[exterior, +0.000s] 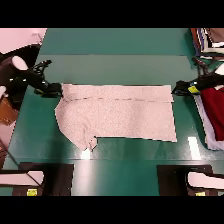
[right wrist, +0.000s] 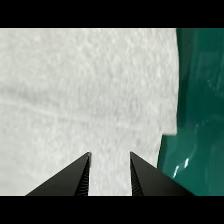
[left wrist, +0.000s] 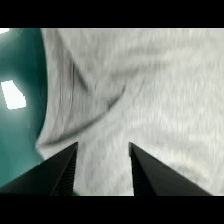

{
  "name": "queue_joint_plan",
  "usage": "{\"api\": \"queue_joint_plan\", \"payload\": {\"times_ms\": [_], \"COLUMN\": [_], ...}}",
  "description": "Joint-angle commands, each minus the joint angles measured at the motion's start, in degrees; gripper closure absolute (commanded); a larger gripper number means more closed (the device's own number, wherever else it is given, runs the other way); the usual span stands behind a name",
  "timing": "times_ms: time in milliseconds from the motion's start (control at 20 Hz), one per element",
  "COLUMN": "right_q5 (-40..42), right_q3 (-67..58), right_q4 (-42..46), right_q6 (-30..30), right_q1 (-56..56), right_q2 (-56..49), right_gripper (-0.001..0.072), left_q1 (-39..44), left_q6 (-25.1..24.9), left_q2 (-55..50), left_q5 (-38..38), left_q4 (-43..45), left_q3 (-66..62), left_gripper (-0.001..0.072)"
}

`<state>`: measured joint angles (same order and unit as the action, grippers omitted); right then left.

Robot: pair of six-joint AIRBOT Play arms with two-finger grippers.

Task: Fold the shirts.

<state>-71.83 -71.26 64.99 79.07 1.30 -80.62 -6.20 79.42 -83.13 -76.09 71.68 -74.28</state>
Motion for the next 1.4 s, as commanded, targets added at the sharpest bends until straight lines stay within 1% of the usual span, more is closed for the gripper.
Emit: {"api": "queue_joint_plan", "payload": {"times_ms": [0,150,250,350,550,650,900,950,1000,1050,1150,1250,1350], "right_q5": [-2.49,-0.15,2.03,2.89,3.08,3.06,2.23,2.16,1.77,0.98,-2.43,-8.04,-12.02], "right_q3": [7.04,12.92,15.30,16.02,15.98,15.98,15.98,15.98,15.98,15.98,16.02,16.50,20.06], "right_q4": [-5.51,-6.16,-7.78,-8.48,-8.52,-8.50,-8.57,-8.72,-9.09,-9.09,-6.40,-0.55,4.61], "right_q6": [-3.02,-3.61,-3.76,-4.13,-4.15,-4.15,-4.13,-4.13,-4.13,-4.13,-4.13,-4.09,-3.54], "right_q1": [3.37,3.65,3.65,3.65,3.65,3.65,3.65,3.65,3.65,3.67,4.72,7.06,11.02], "right_q2": [8.87,15.65,18.34,19.74,21.44,21.94,21.97,21.97,21.97,21.97,21.94,21.94,21.97], "right_gripper": [0.0415,0.0415,0.0415,0.0415,0.0416,0.0415,0.0415,0.0415,0.0416,0.0416,0.0415,0.0415,0.0413], "left_q1": [-2.71,-2.97,-2.97,-2.97,-2.97,-2.95,-2.95,-2.97,-2.97,-2.97,-2.97,-2.97,-2.97], "left_q6": [0.50,4.79,5.84,6.36,6.43,5.57,5.62,5.62,5.62,5.42,4.15,4.07,2.71], "left_q2": [12.04,23.17,28.33,30.97,31.61,31.58,31.61,31.61,31.61,31.61,31.74,31.78,31.78], "left_q5": [-1.86,1.01,3.26,6.86,12.68,15.10,17.88,18.58,18.95,18.75,15.43,10.12,6.71], "left_q4": [0.35,-1.11,-5.22,-8.70,-15.06,-17.70,-18.75,-18.99,-19.28,-19.37,-18.01,-14.29,-12.39], "left_q3": [11.80,29.57,39.74,45.94,50.95,52.04,54.40,54.38,54.38,53.94,51.17,46.71,43.15], "left_gripper": [0.0310,0.0310,0.0310,0.0310,0.0310,0.0310,0.0313,0.0445,0.0599,0.0685,0.0687,0.0687,0.0687]}}
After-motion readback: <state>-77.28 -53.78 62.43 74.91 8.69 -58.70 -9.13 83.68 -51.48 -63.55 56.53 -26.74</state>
